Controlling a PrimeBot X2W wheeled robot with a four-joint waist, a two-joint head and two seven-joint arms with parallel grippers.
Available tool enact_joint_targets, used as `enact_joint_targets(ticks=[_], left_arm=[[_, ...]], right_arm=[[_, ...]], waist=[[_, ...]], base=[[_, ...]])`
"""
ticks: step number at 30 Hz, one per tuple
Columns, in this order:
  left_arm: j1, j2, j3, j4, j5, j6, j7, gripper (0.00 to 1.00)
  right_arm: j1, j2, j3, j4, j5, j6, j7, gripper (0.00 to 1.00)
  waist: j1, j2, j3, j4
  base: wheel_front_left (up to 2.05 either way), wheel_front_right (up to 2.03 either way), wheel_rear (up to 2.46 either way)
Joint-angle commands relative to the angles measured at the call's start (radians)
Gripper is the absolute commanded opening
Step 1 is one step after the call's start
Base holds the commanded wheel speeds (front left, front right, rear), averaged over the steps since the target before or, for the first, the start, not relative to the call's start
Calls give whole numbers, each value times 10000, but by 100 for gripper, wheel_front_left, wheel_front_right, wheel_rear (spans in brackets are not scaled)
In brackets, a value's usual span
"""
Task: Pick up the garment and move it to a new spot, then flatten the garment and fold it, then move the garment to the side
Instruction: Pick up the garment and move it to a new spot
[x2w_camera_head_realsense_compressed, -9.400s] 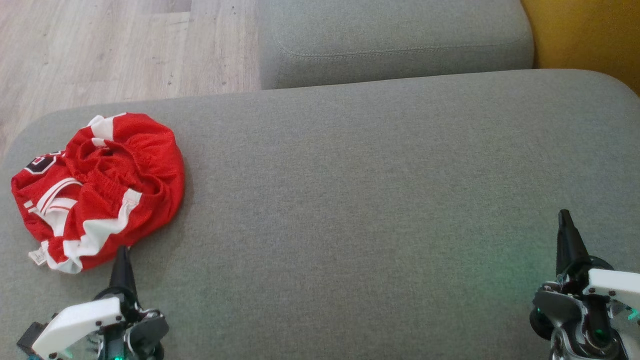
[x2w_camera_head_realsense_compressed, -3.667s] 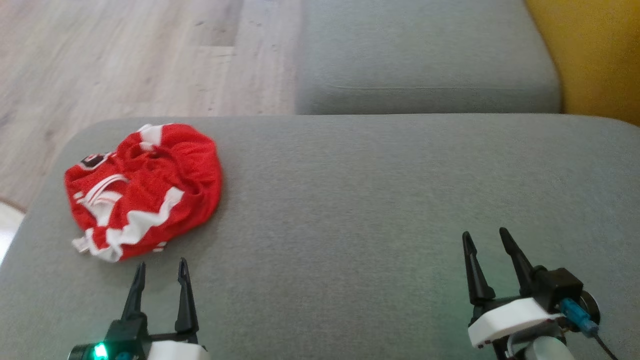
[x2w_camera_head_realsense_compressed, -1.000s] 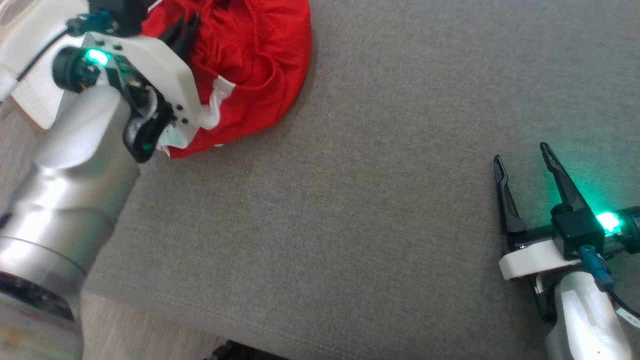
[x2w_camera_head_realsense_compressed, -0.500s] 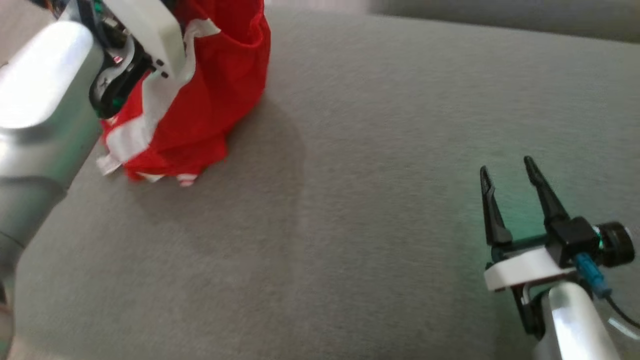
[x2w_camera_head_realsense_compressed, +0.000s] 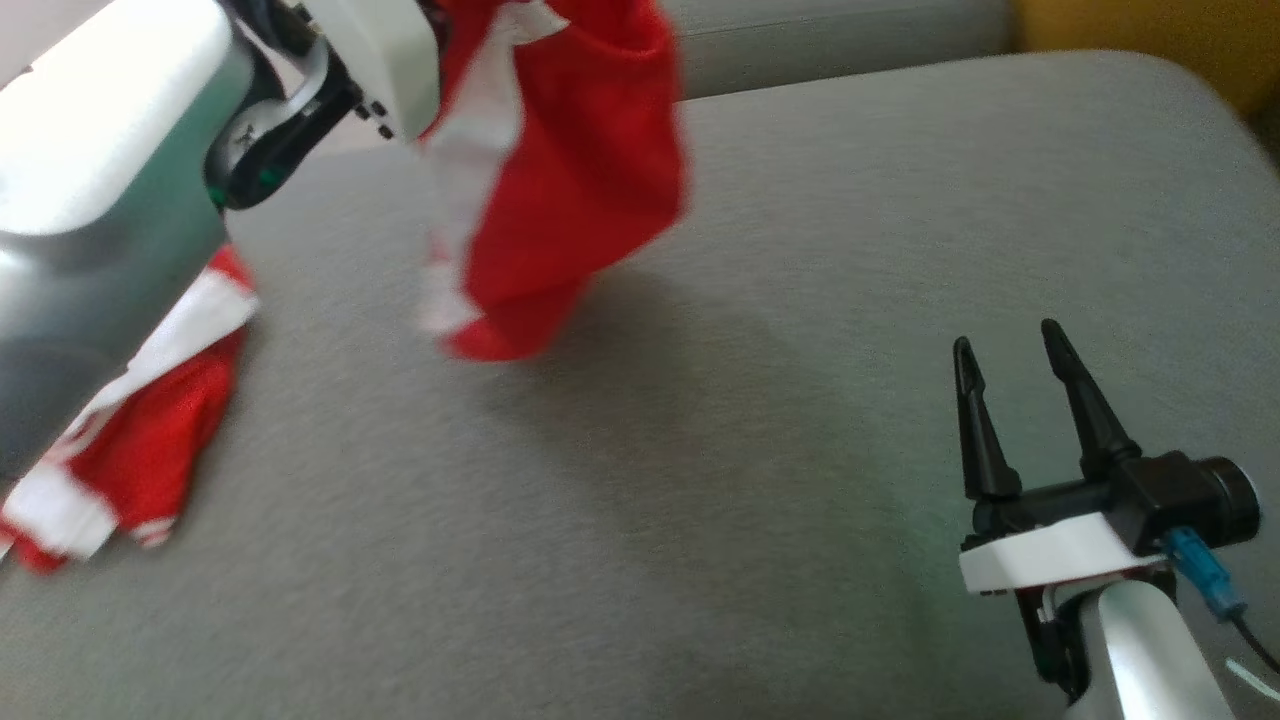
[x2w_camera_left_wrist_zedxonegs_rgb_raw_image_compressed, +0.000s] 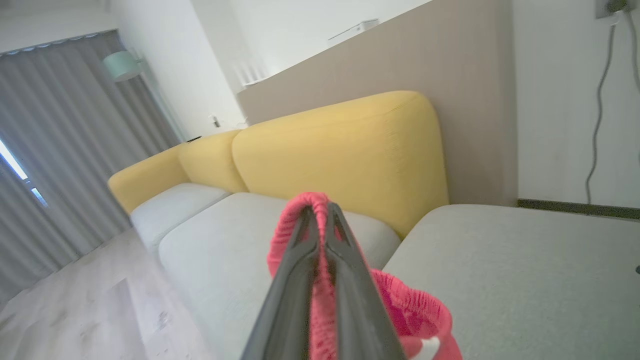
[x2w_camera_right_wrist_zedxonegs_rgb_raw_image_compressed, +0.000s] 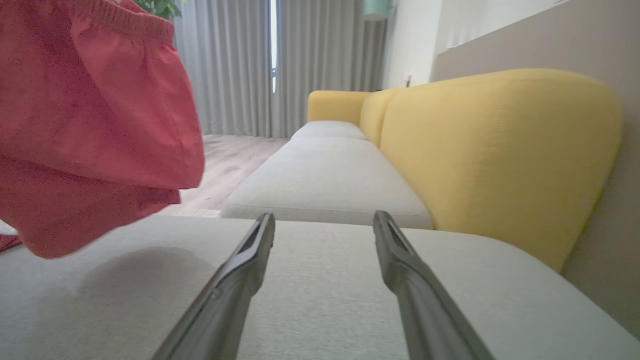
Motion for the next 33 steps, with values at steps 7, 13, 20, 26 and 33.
enact_joint_targets(ticks=[7,13,20,26,33], left_arm=[[-98,311,-194,-780,-404,17,-110,0],[2523,671,-916,-1278,-228,105,-712,0],[5912,60,-1100,77,705,1130,-2167,0],[7280,-924,-734,1260,660,2103,-3333,100],[8513,-1422,1443,372,1474,3355,-3576,100]], right_arm=[[-73,-2,161,-565,387,65,-24,100],[-83,-1,89,-660,579,65,-24,100],[-38,-1,7,-588,507,65,-24,100],[215,-1,-88,-380,265,65,-24,100],[664,-1,-222,-128,91,65,-24,100]], waist=[[1,-1,98,-1612],[1,-1,618,-1599],[1,-1,769,-1050],[1,-1,207,-351],[1,-1,-676,470]], base=[[0,0,0],[0,0,0],[0,0,0],[0,0,0],[0,0,0]])
